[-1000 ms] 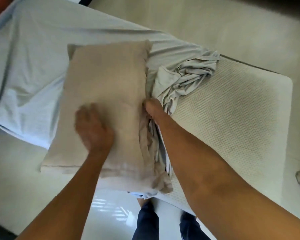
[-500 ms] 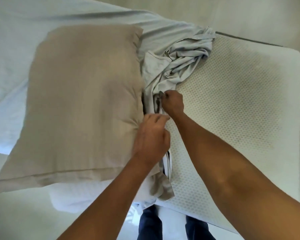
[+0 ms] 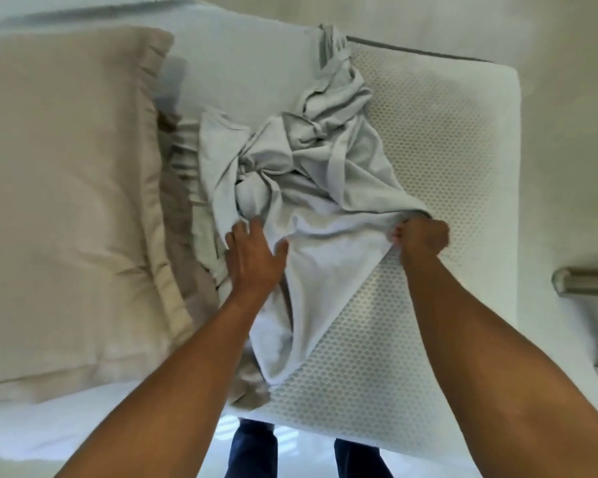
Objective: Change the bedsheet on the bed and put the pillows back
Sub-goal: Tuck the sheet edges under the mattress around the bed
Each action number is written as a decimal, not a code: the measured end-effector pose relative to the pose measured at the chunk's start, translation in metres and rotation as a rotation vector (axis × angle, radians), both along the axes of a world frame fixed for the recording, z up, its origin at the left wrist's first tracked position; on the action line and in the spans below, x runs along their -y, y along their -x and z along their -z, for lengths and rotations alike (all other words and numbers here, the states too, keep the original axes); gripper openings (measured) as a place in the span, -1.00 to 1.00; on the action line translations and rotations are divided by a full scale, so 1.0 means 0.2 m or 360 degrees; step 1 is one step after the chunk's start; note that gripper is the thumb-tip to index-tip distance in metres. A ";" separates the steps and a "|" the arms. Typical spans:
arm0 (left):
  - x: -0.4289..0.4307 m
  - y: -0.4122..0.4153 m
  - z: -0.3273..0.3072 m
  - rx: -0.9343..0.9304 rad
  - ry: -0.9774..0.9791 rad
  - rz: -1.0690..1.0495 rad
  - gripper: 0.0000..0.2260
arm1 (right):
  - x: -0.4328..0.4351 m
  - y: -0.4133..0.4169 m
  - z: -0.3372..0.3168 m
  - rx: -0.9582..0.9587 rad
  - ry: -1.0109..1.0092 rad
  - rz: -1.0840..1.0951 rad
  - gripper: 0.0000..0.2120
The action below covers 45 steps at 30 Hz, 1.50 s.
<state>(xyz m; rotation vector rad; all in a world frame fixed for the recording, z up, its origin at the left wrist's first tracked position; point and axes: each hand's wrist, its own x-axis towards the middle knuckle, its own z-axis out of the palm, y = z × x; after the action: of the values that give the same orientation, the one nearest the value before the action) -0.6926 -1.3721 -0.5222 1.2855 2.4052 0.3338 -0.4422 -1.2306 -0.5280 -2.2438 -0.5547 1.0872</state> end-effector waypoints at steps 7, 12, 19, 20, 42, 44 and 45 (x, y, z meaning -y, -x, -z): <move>-0.32 0.13 0.07 -0.0179 0.0191 -0.0354 -0.60 | 0.02 -0.05 -0.04 0.0199 -0.0258 -0.0162 -0.56; -0.40 -0.24 0.08 -0.0071 -0.0216 0.0169 -0.76 | 0.01 -0.15 -0.02 0.0126 -0.0418 -0.0487 -0.70; -0.25 -1.15 -0.15 0.1401 0.0115 0.1303 -0.77 | -0.03 -0.25 -0.03 0.0127 0.0001 -0.1289 -0.22; -0.22 -1.18 -0.14 0.1430 0.0109 0.1277 -0.76 | -0.02 -0.26 -0.02 0.0273 0.0001 -0.1538 -0.17; 0.37 -1.04 0.28 0.0373 -0.0128 0.0761 -0.67 | 0.14 -0.28 -0.07 0.0710 -0.1112 -0.2099 -0.45; 0.44 -1.16 0.23 0.0545 -0.0127 0.0836 -0.81 | 0.18 -0.17 0.02 0.0759 -0.0680 -0.2370 -0.21; 0.45 -1.16 0.20 0.0647 -0.0083 0.0760 -0.86 | 0.19 -0.15 0.06 0.0918 -0.0498 -0.2462 -0.15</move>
<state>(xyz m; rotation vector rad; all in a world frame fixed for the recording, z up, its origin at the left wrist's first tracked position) -0.4606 -1.4613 -0.5630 1.5853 1.7067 0.4637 -0.4129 -1.2682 -0.5401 -1.5384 -2.6961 0.7219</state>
